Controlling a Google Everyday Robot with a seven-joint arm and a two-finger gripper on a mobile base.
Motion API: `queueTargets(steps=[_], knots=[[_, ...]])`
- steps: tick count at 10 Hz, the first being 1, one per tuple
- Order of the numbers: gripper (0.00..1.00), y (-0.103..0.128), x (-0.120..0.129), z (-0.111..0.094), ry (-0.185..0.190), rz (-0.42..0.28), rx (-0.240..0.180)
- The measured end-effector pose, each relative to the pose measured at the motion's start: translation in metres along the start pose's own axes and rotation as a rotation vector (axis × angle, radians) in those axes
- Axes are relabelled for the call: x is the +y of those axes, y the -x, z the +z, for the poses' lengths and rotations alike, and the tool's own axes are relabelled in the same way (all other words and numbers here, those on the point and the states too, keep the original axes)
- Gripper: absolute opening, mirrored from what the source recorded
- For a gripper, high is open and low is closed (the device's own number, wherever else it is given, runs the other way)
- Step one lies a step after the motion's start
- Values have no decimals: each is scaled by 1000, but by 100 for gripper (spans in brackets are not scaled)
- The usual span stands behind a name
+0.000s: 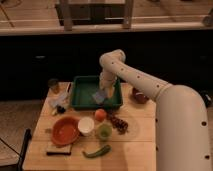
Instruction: Place sponge in tray
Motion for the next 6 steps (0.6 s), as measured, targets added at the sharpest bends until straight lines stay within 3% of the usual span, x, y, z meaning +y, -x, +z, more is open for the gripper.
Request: queueTargets(steps=[6], knots=[[1, 1, -10, 7, 1, -4, -22]])
